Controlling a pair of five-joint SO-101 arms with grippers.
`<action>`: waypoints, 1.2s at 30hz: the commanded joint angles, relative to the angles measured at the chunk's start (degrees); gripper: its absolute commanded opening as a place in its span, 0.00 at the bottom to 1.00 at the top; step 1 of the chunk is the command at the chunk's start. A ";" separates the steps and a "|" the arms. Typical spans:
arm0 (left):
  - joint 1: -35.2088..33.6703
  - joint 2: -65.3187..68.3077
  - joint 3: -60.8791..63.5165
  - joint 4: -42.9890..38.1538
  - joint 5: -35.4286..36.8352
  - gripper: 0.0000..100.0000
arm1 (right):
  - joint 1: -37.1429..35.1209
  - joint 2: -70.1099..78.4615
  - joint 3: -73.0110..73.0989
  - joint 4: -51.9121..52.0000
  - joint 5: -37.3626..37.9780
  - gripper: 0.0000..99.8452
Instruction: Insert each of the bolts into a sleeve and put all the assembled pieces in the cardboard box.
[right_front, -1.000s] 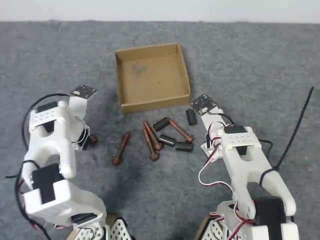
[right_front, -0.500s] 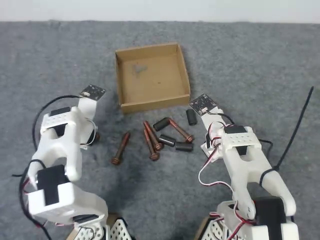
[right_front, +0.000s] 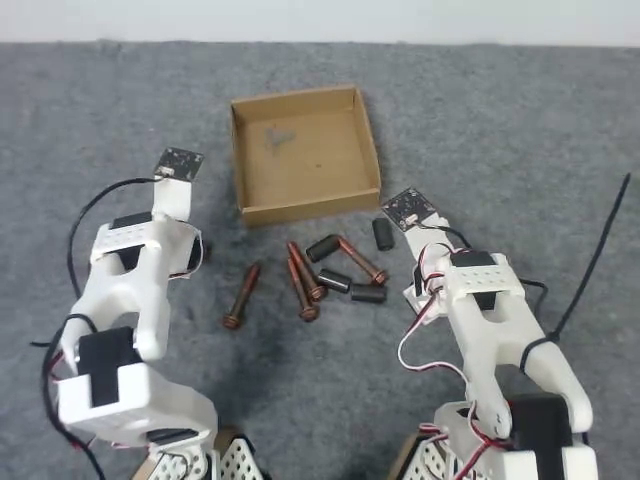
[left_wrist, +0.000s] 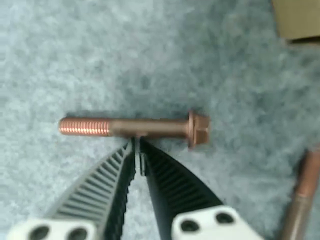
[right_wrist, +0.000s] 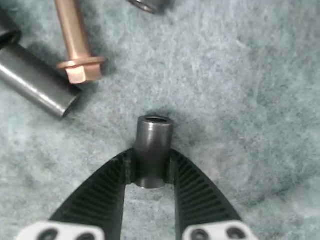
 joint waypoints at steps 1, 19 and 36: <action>1.85 -2.99 -2.33 -1.49 0.62 0.02 | 0.84 -0.13 -2.02 -0.04 1.05 0.01; 8.88 -2.99 -3.38 -1.49 7.56 0.02 | 1.80 -0.22 -2.02 -0.04 1.05 0.01; 8.79 6.59 -13.32 0.35 11.16 0.02 | 1.89 -0.22 -2.02 -0.04 0.97 0.01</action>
